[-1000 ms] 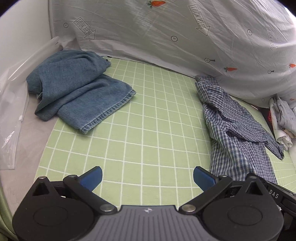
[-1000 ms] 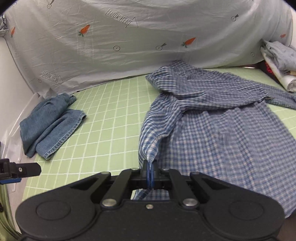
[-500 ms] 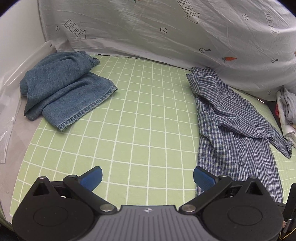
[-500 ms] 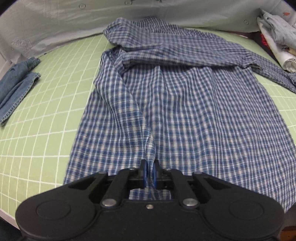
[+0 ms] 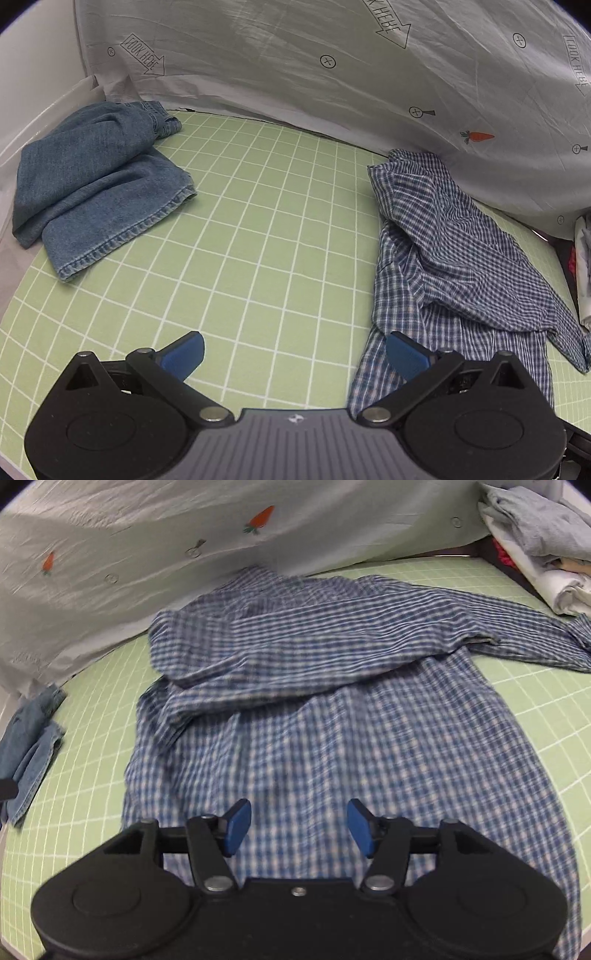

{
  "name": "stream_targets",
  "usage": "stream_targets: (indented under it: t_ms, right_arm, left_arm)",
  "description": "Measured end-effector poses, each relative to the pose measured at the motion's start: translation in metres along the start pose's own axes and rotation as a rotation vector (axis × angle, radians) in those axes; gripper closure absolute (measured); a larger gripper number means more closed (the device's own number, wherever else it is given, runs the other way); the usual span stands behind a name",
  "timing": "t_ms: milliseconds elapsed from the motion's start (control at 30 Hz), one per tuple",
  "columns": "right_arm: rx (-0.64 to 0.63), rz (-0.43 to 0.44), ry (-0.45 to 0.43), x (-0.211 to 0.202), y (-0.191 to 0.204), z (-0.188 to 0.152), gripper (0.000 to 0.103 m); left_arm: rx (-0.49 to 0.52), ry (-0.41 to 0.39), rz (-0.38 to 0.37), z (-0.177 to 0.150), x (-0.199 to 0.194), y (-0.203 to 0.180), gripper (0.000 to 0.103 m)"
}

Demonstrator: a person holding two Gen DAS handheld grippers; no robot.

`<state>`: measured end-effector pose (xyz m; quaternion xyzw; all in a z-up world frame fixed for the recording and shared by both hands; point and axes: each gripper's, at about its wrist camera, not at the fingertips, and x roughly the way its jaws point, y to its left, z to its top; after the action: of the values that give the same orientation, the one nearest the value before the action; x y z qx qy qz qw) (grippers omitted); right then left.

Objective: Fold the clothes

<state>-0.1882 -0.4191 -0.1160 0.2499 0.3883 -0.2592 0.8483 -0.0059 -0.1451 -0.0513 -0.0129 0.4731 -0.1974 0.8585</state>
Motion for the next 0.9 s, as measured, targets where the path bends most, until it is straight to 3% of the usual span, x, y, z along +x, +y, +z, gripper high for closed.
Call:
stream_targets:
  t_ms: [133,367,500,633,800,867,900]
  right_arm:
    - [0.058,-0.056,-0.028,0.02,-0.036,0.035,0.042]
    - [0.05,-0.145,-0.111,0.06,-0.1,0.118,0.039]
    - [0.085,-0.182,-0.083,0.096,-0.137,0.163,0.037]
    - [0.154,-0.178,-0.044,0.131,-0.163,0.184,0.035]
    - [0.21,-0.184,-0.055,0.148,-0.177,0.19,0.027]
    - [0.197,-0.18,-0.059,0.148,-0.177,0.191,0.029]
    - [0.173,-0.172,-0.053,0.148,-0.176,0.192,0.038]
  left_arm:
    - [-0.018,0.001,0.002,0.018,0.032,-0.023,0.0]
    - [-0.045,0.02,-0.002,0.077,0.105,-0.06,0.001]
    - [-0.074,0.021,0.007,0.119,0.14,-0.073,0.001]
    - [-0.072,0.026,-0.011,0.152,0.174,-0.083,0.002]
    - [-0.099,0.104,-0.077,0.17,0.216,-0.084,0.018]
    - [-0.116,0.135,-0.108,0.176,0.231,-0.084,0.034]
    - [-0.129,0.144,-0.121,0.177,0.236,-0.084,0.037]
